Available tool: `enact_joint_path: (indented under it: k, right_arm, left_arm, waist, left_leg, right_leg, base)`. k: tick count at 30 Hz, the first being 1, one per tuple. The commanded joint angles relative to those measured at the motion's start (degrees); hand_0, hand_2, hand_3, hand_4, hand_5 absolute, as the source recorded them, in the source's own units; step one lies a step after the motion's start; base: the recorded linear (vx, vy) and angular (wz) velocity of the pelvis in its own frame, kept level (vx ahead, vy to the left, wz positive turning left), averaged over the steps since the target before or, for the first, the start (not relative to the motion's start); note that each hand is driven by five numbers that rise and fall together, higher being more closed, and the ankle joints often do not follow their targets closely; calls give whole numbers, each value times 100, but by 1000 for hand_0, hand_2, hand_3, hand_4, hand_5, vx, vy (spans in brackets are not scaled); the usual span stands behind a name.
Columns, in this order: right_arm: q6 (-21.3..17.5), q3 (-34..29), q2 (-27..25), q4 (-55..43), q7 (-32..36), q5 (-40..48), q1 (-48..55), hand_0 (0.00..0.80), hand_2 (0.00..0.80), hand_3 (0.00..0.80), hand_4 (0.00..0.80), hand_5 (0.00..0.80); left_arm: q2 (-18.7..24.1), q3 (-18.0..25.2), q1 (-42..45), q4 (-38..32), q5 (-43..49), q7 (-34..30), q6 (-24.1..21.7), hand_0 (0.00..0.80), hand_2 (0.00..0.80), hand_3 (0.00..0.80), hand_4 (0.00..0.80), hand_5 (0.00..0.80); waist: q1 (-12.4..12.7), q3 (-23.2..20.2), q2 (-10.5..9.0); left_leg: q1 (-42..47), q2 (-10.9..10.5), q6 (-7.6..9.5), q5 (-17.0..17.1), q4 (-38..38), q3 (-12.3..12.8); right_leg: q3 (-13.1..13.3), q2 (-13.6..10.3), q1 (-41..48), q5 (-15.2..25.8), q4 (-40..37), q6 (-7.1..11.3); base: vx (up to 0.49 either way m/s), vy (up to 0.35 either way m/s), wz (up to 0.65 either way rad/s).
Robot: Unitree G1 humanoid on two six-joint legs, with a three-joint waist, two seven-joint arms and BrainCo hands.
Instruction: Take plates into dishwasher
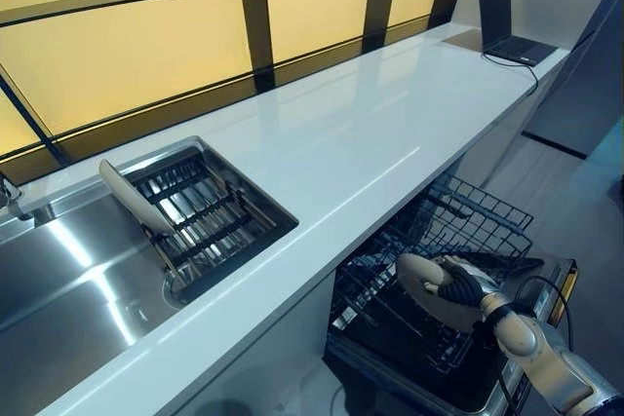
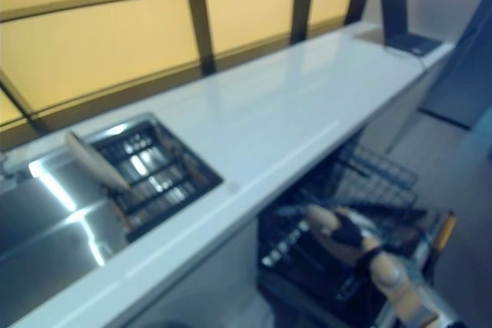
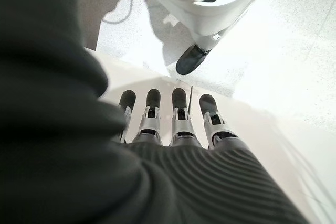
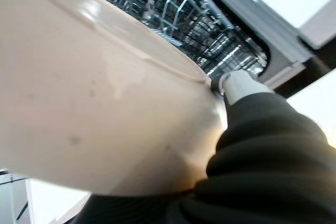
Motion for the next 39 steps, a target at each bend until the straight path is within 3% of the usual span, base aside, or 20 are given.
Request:
enact_joint_path:
  k: [1, 25, 39]
  right_arm:
    - [-109, 82, 17, -58, -282, -172, -570, 800, 800, 800, 800, 800]
    - [158, 679, 401, 991, -460, -514, -1427, 800, 800, 800, 800, 800]
    - [375, 934, 544, 1728, -594, -695, -1964, 800, 800, 800, 800, 800]
  left_arm:
    - [211, -244, -391, 26, 241, -38, -2, 0, 0, 0, 0, 0]
    - [289, -425, -661, -164, 362, -171, 129, 0, 0, 0, 0, 0]
    - [337, -568, -811, -272, 337, -216, 137, 0, 0, 0, 0, 0]
  waist:
    - [142, -56, -156]
    - [345, 147, -149]
    - [451, 351, -52]
  left_leg:
    - [42, -26, -76, -386, -20, -25]
    - [-99, -102, -43, -379, -20, -210]
    - [-232, -168, -10, -362, -20, -357]
  right_leg:
    - [87, 45, -399, -149, 471, 41]
    - [-6, 13, -558, -104, 505, 47]
    - [-76, -45, -760, -105, 633, 32]
  base:
    - [3, -5, 9]
    - [-3, -3, 3]
    - [2, 0, 2]
